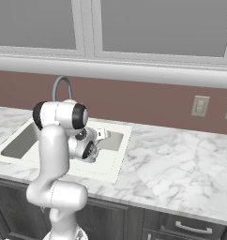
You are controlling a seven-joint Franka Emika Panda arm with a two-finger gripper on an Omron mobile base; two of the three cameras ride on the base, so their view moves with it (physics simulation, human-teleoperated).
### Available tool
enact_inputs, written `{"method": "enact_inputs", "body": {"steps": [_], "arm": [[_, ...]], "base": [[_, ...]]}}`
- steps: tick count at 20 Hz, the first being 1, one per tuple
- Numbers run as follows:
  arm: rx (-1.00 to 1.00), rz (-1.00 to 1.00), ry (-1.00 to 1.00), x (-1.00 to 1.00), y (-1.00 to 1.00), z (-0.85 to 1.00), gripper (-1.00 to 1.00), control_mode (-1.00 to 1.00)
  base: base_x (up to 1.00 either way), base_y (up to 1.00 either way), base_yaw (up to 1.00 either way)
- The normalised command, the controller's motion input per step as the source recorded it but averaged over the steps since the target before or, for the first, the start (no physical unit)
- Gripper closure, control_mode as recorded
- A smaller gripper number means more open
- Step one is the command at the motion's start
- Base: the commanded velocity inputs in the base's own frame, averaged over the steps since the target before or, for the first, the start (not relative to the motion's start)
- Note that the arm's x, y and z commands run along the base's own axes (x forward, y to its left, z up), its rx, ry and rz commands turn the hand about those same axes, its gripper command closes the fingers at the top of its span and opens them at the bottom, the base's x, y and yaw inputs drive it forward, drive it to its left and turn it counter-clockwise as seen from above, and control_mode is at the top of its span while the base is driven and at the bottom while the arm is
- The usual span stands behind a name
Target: Open the cabinet, pick the kettle from the cabinet, and place it in the sink.
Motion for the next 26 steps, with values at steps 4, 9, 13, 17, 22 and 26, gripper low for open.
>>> {"method": "enact_inputs", "body": {"steps": [4, 9, 13, 17, 22, 26], "arm": [[0.0, -0.05, -0.03, 0.0, 0.06, -0.35, 1.0, -1.0], [0.0, -0.05, -0.05, -0.04, 0.04, -0.35, 1.0, -1.0], [0.0, -0.05, -0.02, -0.06, 0.04, -0.37, 1.0, -1.0], [0.0, -0.05, -0.02, -0.08, 0.06, -0.37, 1.0, -1.0], [0.0, -0.06, -0.02, -0.14, 0.09, -0.38, 1.0, -1.0], [0.0, -0.05, -0.04, -0.2, 0.13, -0.36, 1.0, -1.0]], "base": [[0.0, 0.0, 0.0], [0.0, 0.0, 0.0], [0.0, 0.0, 0.0], [0.0, 0.0, 0.0], [0.0, 0.0, 0.0], [0.0, 0.0, 0.0]]}}
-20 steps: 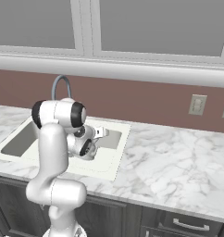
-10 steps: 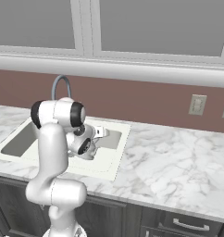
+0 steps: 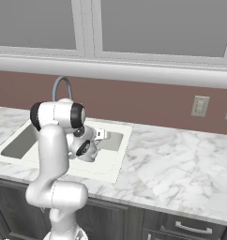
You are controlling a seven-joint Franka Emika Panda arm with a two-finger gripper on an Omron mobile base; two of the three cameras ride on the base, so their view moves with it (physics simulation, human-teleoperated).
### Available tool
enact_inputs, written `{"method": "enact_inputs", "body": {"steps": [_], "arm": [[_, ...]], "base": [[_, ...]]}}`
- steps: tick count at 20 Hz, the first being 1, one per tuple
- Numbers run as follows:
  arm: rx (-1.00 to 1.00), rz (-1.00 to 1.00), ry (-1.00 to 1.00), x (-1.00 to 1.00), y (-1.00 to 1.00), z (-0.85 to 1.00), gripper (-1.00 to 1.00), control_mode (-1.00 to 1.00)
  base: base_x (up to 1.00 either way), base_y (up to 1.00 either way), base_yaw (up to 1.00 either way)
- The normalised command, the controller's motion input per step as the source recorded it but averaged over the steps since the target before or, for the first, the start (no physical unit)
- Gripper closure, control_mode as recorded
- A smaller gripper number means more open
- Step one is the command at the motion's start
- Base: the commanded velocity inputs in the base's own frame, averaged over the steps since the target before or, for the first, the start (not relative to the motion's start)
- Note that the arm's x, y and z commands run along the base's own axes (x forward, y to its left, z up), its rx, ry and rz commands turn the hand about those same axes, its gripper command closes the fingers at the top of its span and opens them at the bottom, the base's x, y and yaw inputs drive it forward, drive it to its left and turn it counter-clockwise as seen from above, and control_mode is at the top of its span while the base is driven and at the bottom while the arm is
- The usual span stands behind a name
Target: Open the cabinet, pick the kettle from the cabinet, and place it in the sink.
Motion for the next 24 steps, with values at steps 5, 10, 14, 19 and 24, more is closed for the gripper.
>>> {"method": "enact_inputs", "body": {"steps": [5, 10, 14, 19, 24], "arm": [[0.0, -0.06, -0.04, -0.21, 0.14, -0.32, 1.0, -1.0], [0.0, -0.06, -0.03, -0.18, 0.12, -0.3, 1.0, -1.0], [0.0, -0.06, -0.02, -0.17, 0.1, -0.3, 1.0, -1.0], [0.0, -0.06, -0.01, -0.11, 0.06, -0.27, -1.0, -1.0], [0.0, -0.06, 0.0, -0.14, 0.08, -0.22, -1.0, -1.0]], "base": [[0.0, 0.0, 0.0], [0.0, 0.0, 0.0], [0.0, 0.0, 0.0], [0.0, 0.0, 0.0], [0.0, 0.0, 0.0]]}}
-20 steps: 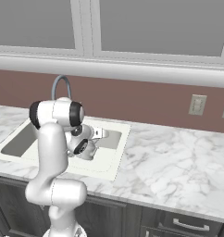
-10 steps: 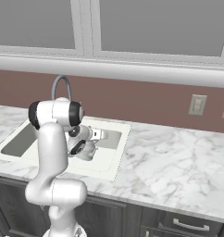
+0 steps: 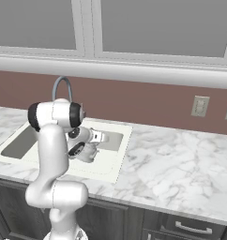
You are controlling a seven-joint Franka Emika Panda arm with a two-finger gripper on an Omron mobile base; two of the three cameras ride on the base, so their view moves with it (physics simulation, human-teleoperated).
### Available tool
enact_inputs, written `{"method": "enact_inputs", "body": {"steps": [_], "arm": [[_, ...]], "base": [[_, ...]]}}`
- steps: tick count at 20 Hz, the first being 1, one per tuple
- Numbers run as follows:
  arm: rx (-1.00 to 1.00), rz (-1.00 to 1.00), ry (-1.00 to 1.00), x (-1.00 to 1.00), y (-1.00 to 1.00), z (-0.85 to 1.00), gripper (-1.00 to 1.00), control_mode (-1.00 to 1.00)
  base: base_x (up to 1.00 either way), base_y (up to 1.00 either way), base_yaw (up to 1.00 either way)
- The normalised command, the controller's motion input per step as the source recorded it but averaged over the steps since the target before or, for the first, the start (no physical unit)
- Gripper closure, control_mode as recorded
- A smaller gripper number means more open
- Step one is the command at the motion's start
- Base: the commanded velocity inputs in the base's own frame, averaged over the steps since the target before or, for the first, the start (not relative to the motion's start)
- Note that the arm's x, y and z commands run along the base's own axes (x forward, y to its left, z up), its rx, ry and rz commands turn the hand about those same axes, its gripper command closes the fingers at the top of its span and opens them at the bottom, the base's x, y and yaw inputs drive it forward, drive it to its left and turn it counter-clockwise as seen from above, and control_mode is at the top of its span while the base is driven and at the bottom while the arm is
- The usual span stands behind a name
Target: Open the cabinet, pick the kettle from the cabinet, and place it in the sink.
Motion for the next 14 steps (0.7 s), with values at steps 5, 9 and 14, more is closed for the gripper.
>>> {"method": "enact_inputs", "body": {"steps": [5, 9, 14], "arm": [[0.0, -0.06, 0.0, -0.19, 0.16, -0.17, -1.0, -1.0], [0.0, -0.11, 0.0, -0.05, 0.22, -0.14, -1.0, -1.0], [0.0, -0.12, 0.0, 0.0, 0.17, -0.06, -1.0, -1.0]], "base": [[0.0, 0.0, 0.0], [0.0, 0.0, 0.0], [0.0, 0.0, 0.0]]}}
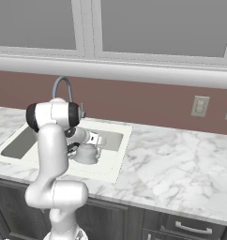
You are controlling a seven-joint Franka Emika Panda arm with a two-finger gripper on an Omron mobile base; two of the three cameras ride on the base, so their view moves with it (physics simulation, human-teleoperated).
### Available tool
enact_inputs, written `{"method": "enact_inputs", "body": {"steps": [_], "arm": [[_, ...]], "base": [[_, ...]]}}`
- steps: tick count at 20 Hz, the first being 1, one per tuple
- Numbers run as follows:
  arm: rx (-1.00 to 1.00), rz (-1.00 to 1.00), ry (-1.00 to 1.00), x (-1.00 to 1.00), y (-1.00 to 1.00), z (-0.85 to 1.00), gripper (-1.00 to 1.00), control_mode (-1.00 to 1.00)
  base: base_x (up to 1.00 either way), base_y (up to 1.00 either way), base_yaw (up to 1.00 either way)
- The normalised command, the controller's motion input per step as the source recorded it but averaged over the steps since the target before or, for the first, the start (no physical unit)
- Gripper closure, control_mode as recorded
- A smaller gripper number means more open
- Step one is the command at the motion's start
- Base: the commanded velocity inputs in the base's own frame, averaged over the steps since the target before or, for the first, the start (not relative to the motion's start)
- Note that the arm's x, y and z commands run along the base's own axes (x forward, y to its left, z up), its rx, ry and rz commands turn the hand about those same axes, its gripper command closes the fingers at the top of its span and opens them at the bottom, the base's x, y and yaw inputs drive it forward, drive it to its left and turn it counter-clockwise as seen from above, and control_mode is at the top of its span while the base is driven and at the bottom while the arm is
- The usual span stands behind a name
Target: Open the cabinet, pick the kettle from the cabinet, and place it in the sink.
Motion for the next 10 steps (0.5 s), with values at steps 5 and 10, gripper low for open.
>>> {"method": "enact_inputs", "body": {"steps": [5, 10], "arm": [[0.0, -0.13, 0.0, -0.08, 0.08, -0.01, -1.0, -1.0], [0.0, -0.14, 0.0, -0.2, 0.08, 0.0, -1.0, -1.0]], "base": [[0.0, 0.0, 0.0], [0.0, 0.0, 0.0]]}}
